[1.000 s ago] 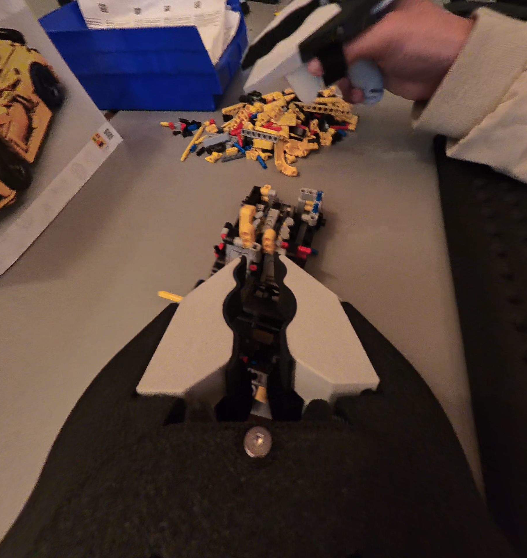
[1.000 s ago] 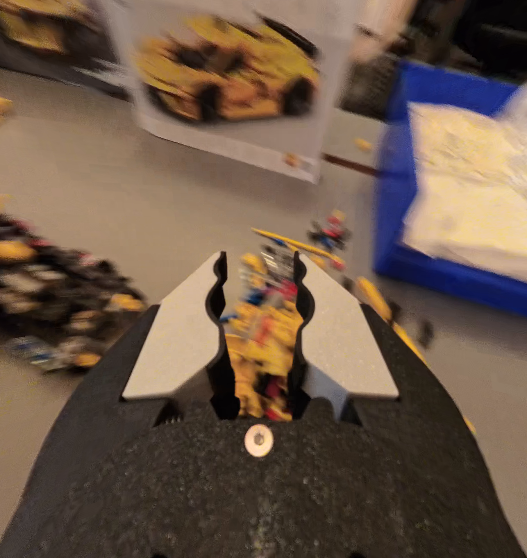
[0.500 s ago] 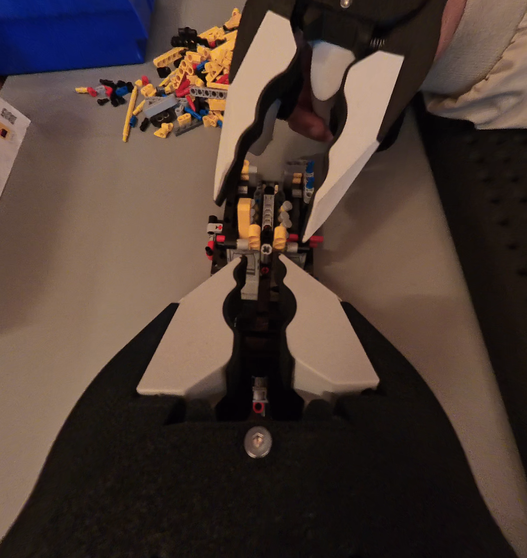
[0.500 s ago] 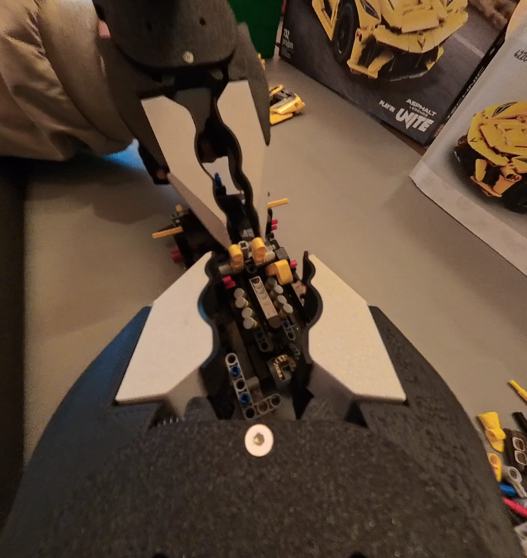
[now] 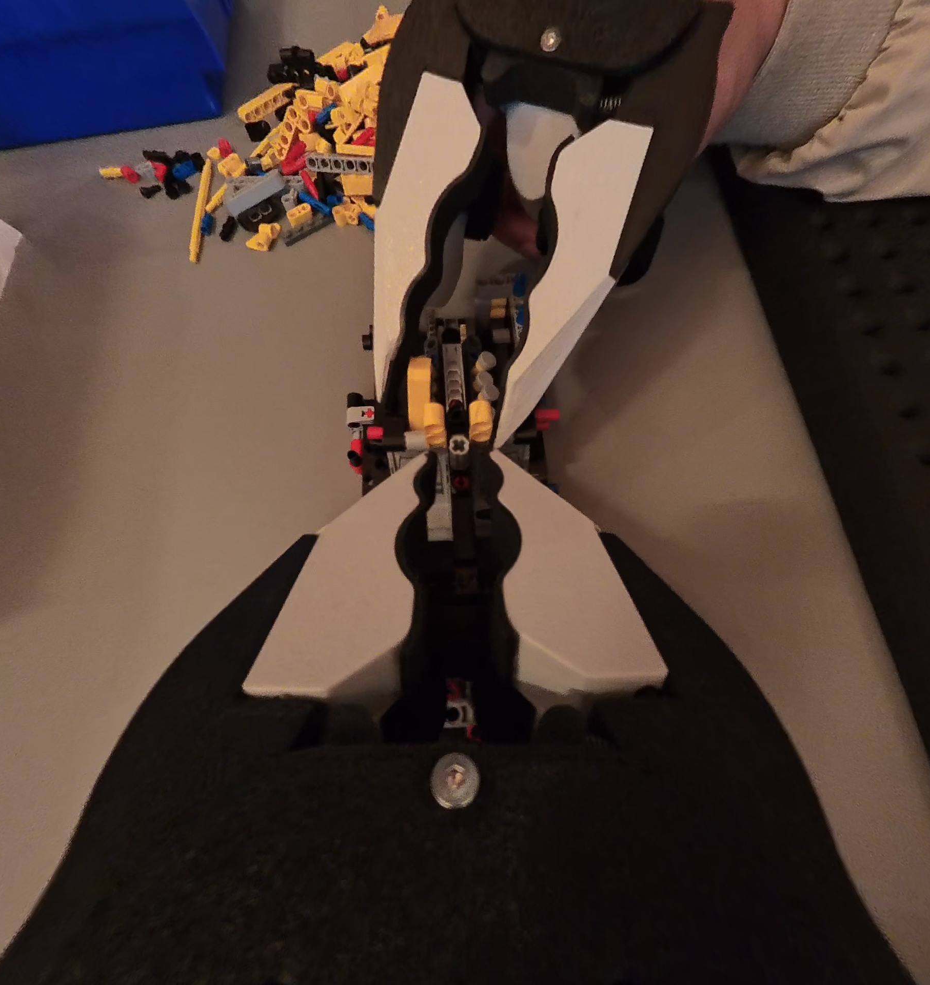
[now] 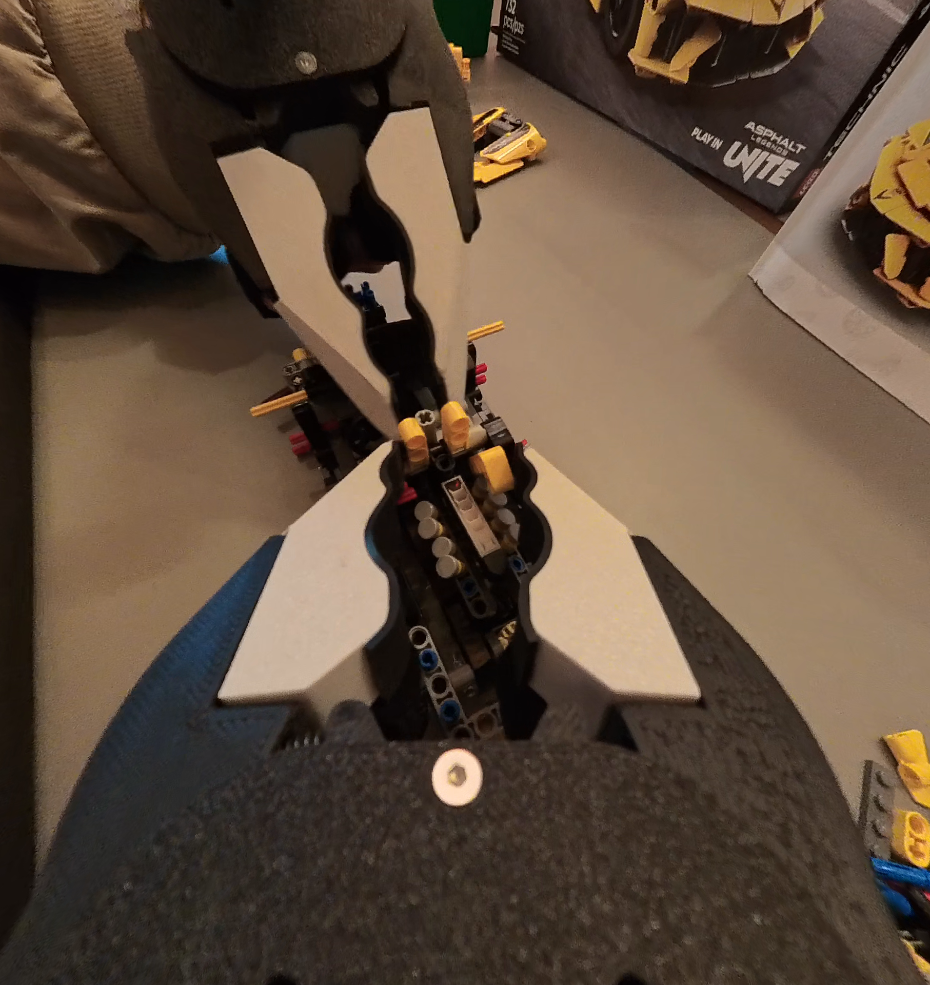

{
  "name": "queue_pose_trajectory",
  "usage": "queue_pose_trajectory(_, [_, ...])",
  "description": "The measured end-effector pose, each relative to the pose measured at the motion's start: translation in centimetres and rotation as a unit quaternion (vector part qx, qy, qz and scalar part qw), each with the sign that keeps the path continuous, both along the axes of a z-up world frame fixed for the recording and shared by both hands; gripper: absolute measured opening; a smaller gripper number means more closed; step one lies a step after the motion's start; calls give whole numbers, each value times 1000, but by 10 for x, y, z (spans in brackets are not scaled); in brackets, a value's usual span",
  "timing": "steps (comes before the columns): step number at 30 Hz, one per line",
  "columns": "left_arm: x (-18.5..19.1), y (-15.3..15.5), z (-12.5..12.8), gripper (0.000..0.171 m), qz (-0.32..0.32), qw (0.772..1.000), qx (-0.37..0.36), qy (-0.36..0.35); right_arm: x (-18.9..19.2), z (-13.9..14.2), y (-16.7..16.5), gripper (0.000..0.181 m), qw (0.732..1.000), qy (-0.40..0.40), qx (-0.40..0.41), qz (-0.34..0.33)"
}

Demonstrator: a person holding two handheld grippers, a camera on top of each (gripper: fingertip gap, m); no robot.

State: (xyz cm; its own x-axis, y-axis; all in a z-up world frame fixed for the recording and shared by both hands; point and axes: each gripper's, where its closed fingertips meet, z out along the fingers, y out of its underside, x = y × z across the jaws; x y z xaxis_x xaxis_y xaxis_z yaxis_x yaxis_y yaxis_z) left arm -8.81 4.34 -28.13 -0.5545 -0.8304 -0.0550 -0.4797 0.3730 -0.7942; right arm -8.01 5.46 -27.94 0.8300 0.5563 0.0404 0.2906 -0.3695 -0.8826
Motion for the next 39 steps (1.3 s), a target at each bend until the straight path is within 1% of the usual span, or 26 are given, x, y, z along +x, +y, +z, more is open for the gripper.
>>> queue_pose_trajectory(1, [0,-1,0,8,-3,1000,0,-3,0,0,0,39,1000,-1,1,0])
queue_pose_trajectory(6, [0,-1,2,7,-4,1000,-13,-12,0,0,0,39,1000,0,0,4])
queue_pose_trajectory(9, [0,0,3,5,-11,1000,-1,-26,-1,-1,0,37,1000,0,-9,4])
queue_pose_trajectory(12, [0,1,6,5,-14,999,-17,-36,-1,-1,-1,36,1000,-1,-10,8])
queue_pose_trajectory(13, [1,2,10,5,-10,998,-25,-51,-1,-1,-1,36,1000,2,-13,8])
queue_pose_trajectory(14, [3,3,28,6,-3,994,-52,-93,-1,-1,-1,36,1000,2,-15,9])
queue_pose_trajectory(15, [2,6,59,6,0,984,-108,-142,-2,-1,-1,36,1000,3,-15,13])
queue_pose_trajectory(16, [0,14,84,6,6,976,-145,-163,-2,-1,-1,36,1000,2,-13,14])
queue_pose_trajectory(18, [-4,33,107,6,33,973,-115,-197,-2,-1,-1,36,1000,5,-14,10])
queue_pose_trajectory(19, [-8,37,118,6,40,966,-140,-212,-2,-1,-1,37,1000,9,-15,8])
queue_pose_trajectory(20, [-11,38,125,6,46,958,-185,-216,-1,0,0,38,1000,11,-12,6])
queue_pose_trajectory(23, [-12,44,126,6,78,928,-298,-210,-1,4,1,44,1000,-11,12,7])
queue_pose_trajectory(24, [-12,47,127,6,89,912,-344,-205,-3,15,3,49,999,-11,40,6])
queue_pose_trajectory(25, [-10,50,128,6,102,892,-391,-201,-7,34,6,52,996,-4,88,2])
queue_pose_trajectory(27, [-11,49,131,6,92,848,-489,-183,-6,70,12,48,982,-27,183,-37])
queue_pose_trajectory(28, [-10,48,128,5,92,833,-519,-170,-8,83,12,44,974,-45,217,-51])
queue_pose_trajectory(29, [-8,45,124,6,90,825,-536,-157,-9,94,13,43,963,-65,250,-72])
queue_pose_trajectory(30, [-7,41,122,6,83,818,-551,-145,-10,103,12,37,951,-84,283,-94])
queue_pose_trajectory(31, [-4,37,120,6,79,810,-565,-135,-13,109,11,35,941,-101,307,-99])
queue_pose_trajectory(33, [-1,27,118,6,69,795,-590,-123,-13,110,12,35,933,-128,316,-113])
queue_pose_trajectory(35, [1,19,120,6,59,780,-612,-117,-10,112,12,31,921,-162,331,-127])
queue_pose_trajectory(37, [3,10,120,6,50,776,-618,-112,-9,114,9,13,912,-181,345,-131])
queue_pose_trajectory(38, [4,7,119,6,47,777,-617,-111,-10,115,7,9,910,-183,349,-129])
queue_pose_trajectory(39, [5,5,119,6,47,777,-618,-110,-10,114,7,9,911,-180,348,-128])
